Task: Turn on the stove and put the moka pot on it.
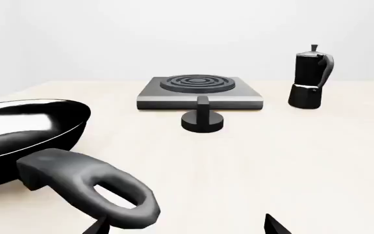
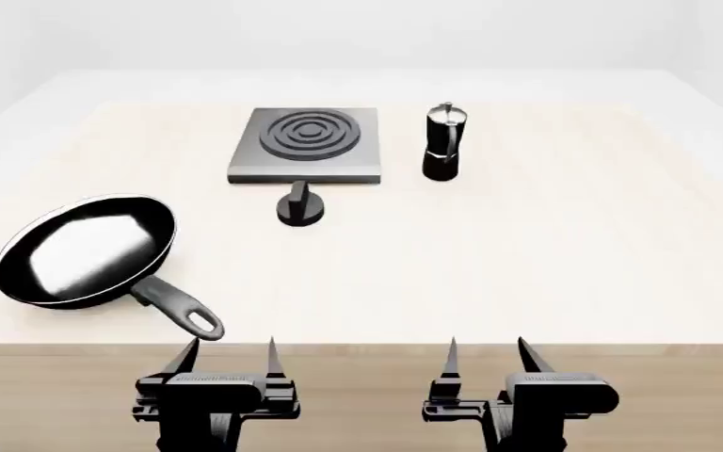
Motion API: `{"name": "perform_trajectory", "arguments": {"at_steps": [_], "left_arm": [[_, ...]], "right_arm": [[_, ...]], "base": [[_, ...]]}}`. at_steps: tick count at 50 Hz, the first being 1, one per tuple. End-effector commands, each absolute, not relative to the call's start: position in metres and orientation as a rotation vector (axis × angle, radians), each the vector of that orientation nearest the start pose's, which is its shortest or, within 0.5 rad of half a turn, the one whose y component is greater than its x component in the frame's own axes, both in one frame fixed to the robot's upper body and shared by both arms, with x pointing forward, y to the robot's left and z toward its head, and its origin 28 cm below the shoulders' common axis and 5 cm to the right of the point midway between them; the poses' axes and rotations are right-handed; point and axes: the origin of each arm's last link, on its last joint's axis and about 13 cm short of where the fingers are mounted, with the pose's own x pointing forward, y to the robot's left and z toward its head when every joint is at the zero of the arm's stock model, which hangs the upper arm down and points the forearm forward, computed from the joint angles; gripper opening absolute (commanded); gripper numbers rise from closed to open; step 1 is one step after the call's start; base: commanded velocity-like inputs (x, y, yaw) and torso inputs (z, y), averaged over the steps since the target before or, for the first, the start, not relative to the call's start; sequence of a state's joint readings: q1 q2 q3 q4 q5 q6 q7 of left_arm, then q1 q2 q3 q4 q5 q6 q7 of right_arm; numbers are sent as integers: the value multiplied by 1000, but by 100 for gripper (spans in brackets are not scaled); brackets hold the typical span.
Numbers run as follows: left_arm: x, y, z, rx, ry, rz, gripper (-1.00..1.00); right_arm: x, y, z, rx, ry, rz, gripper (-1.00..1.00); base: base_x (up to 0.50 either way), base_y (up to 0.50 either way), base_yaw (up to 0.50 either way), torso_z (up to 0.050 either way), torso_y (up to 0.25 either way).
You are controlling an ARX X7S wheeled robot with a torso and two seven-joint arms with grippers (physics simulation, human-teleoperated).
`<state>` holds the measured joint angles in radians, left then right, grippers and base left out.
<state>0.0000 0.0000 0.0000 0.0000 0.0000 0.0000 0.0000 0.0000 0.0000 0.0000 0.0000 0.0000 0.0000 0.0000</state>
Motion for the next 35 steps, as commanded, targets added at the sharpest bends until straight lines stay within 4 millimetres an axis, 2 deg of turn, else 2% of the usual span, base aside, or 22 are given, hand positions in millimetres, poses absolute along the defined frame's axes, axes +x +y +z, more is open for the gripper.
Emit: {"name": "perform_trajectory", "arguments": {"at_steps": [1,7,8,9,16,24,35], "left_arm": [[210,206,13,-31,14,-1,100],[210,206,14,-23,21,-22,100],[205,208,25,-18,-23,-28,100],[210,206,14,-34,14,-33,100],[207,206,23,-36,-9,-31,100],[198,206,47,-33,-80,-38,100],[177,203,89,-31,-212,-58,100]], "right_arm": [[211,-96,12,-4,2,4,100],[212,-96,11,-4,2,0,100],[207,-97,28,40,-39,-1,100],[212,-96,12,-5,3,1,100],[210,-96,23,3,-28,-1,100],[203,-95,56,20,-127,3,100],[182,-93,112,80,-306,21,100]], "base": [[0,0,0,0,0],[0,0,0,0,0],[0,0,0,0,0],[0,0,0,0,0],[0,0,0,0,0],[0,0,0,0,0],[0,0,0,0,0]]}}
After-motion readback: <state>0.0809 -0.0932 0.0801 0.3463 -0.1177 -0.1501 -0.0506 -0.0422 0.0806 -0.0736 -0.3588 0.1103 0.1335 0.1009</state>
